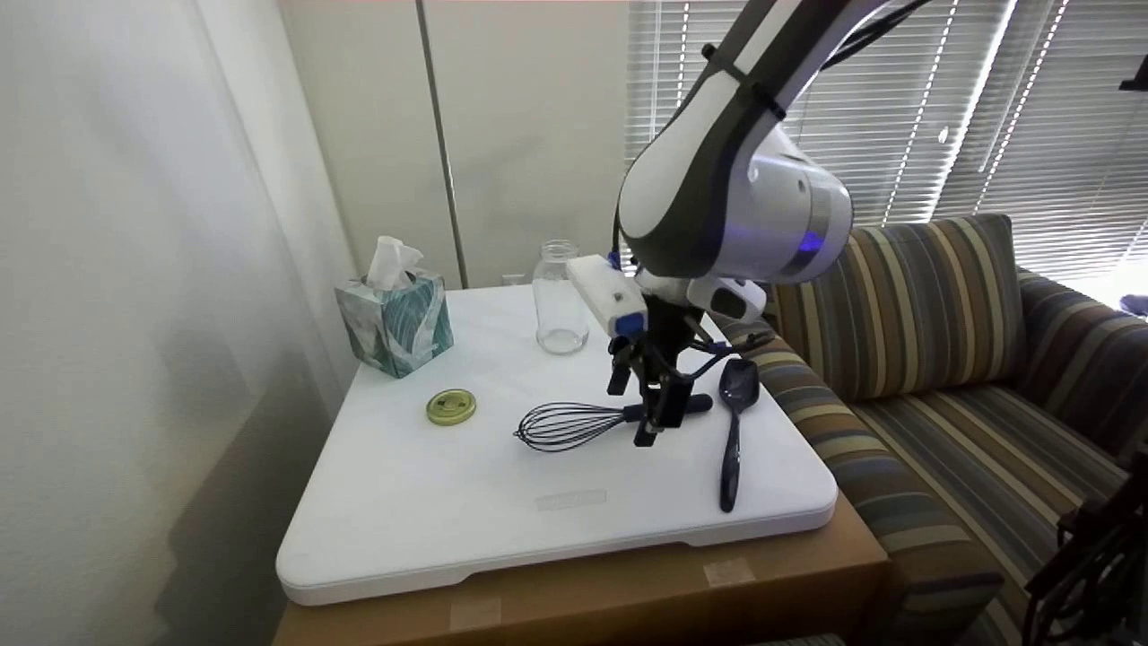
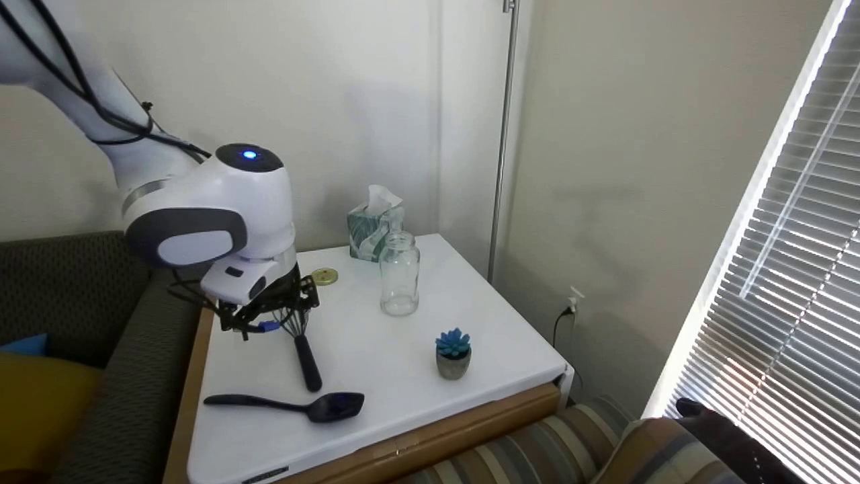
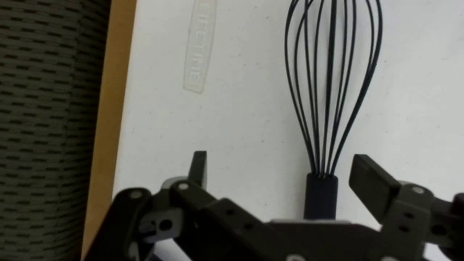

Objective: Remove the spoon from the jar and put it on the table, move the grey object backwards, put the whisk beside the spoon, and then move the glass jar forward

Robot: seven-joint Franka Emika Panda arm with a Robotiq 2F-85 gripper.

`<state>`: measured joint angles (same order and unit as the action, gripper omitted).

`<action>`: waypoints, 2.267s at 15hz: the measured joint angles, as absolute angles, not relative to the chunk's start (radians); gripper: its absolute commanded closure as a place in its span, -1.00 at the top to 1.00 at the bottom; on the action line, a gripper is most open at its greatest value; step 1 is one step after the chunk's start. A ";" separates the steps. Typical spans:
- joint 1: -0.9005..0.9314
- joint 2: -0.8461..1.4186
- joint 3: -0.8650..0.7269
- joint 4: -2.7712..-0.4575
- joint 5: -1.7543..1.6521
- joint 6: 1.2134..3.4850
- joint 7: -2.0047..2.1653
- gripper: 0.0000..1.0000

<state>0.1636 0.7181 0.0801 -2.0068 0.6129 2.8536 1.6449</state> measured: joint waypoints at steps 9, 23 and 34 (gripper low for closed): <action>0.423 0.742 -0.148 -2.069 0.543 3.062 1.848 1.00; 0.300 0.761 -0.138 -1.921 0.287 2.681 1.946 1.00; 0.303 0.833 -0.134 -1.877 0.258 2.680 2.029 -0.23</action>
<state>0.3025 0.8326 -0.1341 -1.8768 0.2583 2.6803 2.0288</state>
